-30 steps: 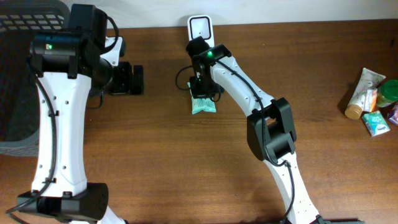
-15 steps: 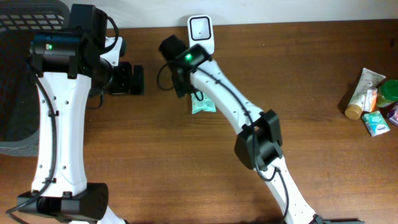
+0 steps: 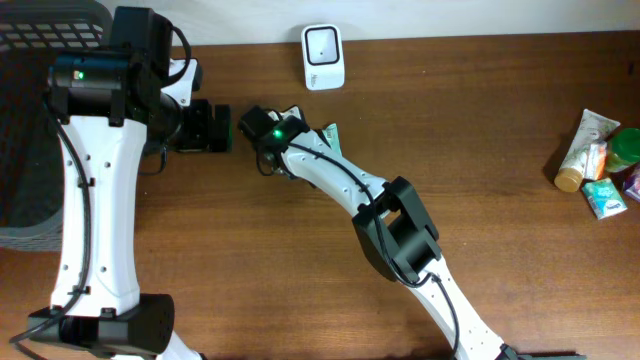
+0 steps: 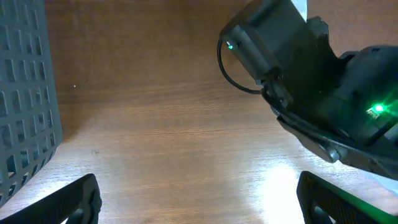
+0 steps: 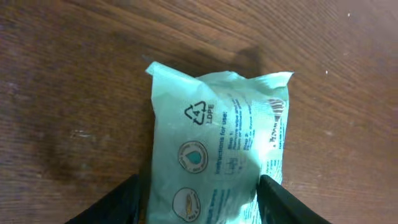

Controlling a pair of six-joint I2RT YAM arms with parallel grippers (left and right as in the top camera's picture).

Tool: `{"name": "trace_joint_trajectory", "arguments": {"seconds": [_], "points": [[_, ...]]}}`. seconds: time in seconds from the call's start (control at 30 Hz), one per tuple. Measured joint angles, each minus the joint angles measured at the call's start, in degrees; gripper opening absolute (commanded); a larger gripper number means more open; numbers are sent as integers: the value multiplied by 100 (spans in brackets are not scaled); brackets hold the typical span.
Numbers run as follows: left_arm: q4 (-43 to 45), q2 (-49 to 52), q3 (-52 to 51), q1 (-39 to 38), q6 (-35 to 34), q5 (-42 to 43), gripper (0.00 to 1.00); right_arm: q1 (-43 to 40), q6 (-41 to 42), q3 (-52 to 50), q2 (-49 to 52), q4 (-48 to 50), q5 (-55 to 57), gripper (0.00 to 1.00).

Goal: Scan the item barcode

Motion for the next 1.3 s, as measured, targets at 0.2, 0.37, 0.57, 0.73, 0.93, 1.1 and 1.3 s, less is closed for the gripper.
{"name": "trace_joint_trajectory", "arguments": {"seconds": [0.2, 0.37, 0.57, 0.73, 0.93, 1.1, 1.3], "points": [[-2, 0, 0, 0, 0, 2, 99, -31, -105, 127, -4, -378, -9, 18], [0, 0, 0, 0, 0, 0, 99, -452, -114, 1788, 210, -1408, -1445, 13], [0, 0, 0, 0, 0, 0, 99, -1847, -197, 2356, 210, -1353, -5460, 14], [0, 0, 0, 0, 0, 2, 99, -2337, -4, 938, 221, -175, -7364, 18], [0, 0, 0, 0, 0, 2, 99, -2780, 481, 127, 229, 13, -7814, 47], [0, 0, 0, 0, 0, 2, 99, -3311, 208, 564, 127, -1012, -6894, 71], [0, 0, 0, 0, 2, 0, 99, -3233, -629, 927, -46, -1121, -6926, 79]]}}
